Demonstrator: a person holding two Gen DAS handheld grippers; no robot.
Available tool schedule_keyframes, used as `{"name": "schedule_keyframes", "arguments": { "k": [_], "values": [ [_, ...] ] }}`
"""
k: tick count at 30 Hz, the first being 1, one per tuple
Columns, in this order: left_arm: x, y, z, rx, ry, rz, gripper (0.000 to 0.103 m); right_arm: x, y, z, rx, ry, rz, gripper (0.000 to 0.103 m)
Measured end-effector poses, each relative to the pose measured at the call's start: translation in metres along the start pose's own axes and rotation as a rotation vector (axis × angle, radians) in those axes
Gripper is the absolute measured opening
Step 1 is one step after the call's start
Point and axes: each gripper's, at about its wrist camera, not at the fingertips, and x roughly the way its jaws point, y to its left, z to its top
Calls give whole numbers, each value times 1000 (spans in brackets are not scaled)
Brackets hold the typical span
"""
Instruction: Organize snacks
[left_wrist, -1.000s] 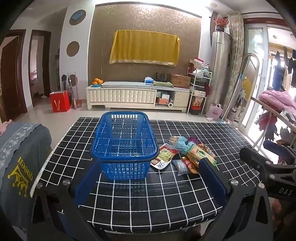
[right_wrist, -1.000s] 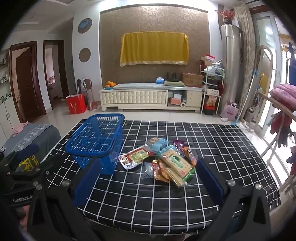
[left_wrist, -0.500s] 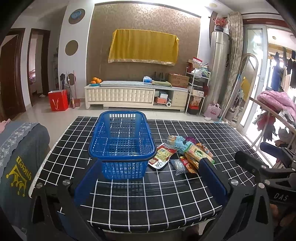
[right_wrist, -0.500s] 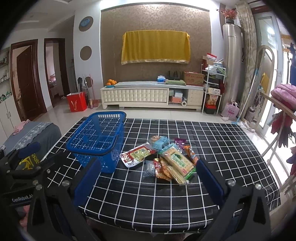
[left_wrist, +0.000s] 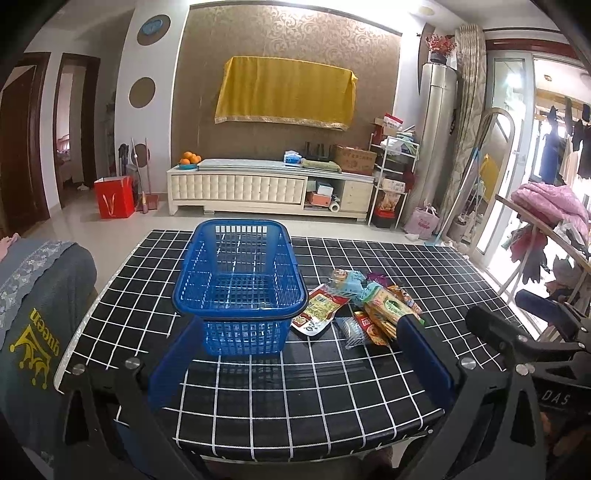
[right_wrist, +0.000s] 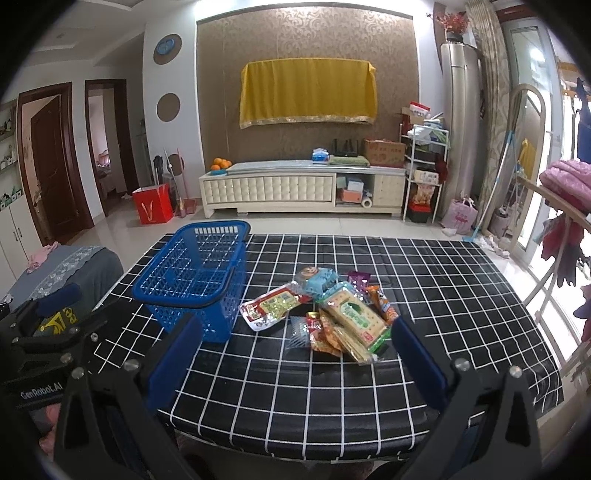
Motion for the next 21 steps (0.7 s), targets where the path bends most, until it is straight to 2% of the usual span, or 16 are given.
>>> {"name": "schedule_keyframes", "arguments": {
  "k": [21],
  "values": [
    [1, 1, 1, 3, -1, 5, 103, -1, -1, -3, -1, 6, 10, 103]
  ]
}}
